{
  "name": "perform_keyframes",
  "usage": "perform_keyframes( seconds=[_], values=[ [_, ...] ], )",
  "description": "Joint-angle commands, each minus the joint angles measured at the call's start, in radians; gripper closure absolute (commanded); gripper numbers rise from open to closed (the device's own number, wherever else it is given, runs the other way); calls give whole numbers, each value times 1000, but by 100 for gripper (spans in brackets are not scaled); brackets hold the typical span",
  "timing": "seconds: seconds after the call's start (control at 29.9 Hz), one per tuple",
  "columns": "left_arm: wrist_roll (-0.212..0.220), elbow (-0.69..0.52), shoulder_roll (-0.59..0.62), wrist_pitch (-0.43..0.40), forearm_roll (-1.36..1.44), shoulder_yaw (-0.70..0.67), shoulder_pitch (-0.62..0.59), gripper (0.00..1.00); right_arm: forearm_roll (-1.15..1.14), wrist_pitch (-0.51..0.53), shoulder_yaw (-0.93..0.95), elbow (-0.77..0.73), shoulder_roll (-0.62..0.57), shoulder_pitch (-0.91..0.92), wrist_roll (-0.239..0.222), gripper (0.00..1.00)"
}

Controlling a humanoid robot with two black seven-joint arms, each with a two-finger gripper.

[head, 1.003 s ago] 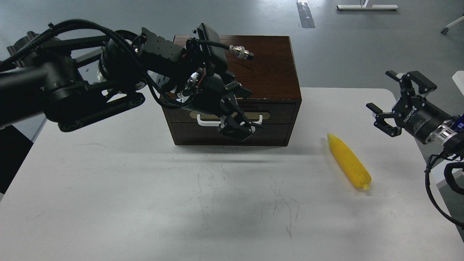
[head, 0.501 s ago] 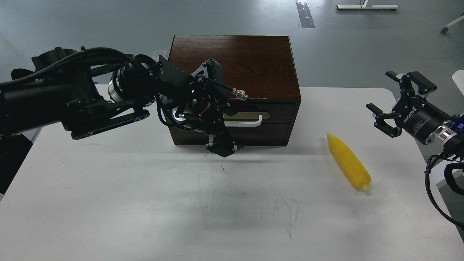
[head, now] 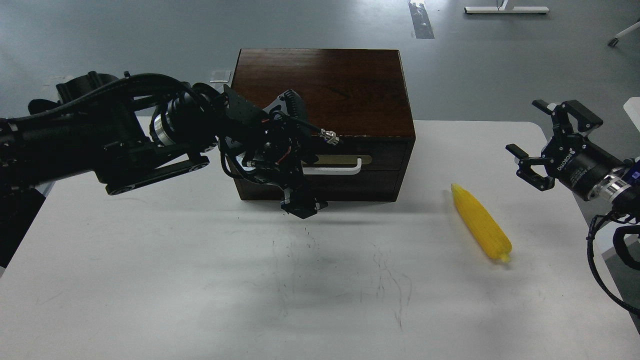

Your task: Put corn in drawer with both arms

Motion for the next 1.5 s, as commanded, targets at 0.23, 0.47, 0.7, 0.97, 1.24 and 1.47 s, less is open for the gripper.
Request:
perform_keyframes(
  seconds=[0.23, 0.47, 0.7, 0.97, 1.24, 1.47],
  values=[
    [0, 13, -8, 0, -3, 11, 0, 2, 1, 0, 0, 0, 0, -3, 0, 0],
    [0, 23, -6, 0, -2, 14, 9, 2, 1, 0, 0, 0, 0, -5, 0, 0],
    [0, 22, -8, 0, -3, 14, 19, 2, 1, 0, 0, 0, 0, -3, 0, 0],
    [0, 2, -6, 0, -5, 34, 20, 2, 1, 0, 0, 0, 0, -3, 0, 0],
    [0, -78, -3, 0, -12, 47, 11, 2, 1, 0, 0, 0, 0, -5, 0, 0],
    [0, -193, 12, 0, -14, 49, -7, 2, 0, 0, 0, 0, 0, -9, 0, 0]
  ],
)
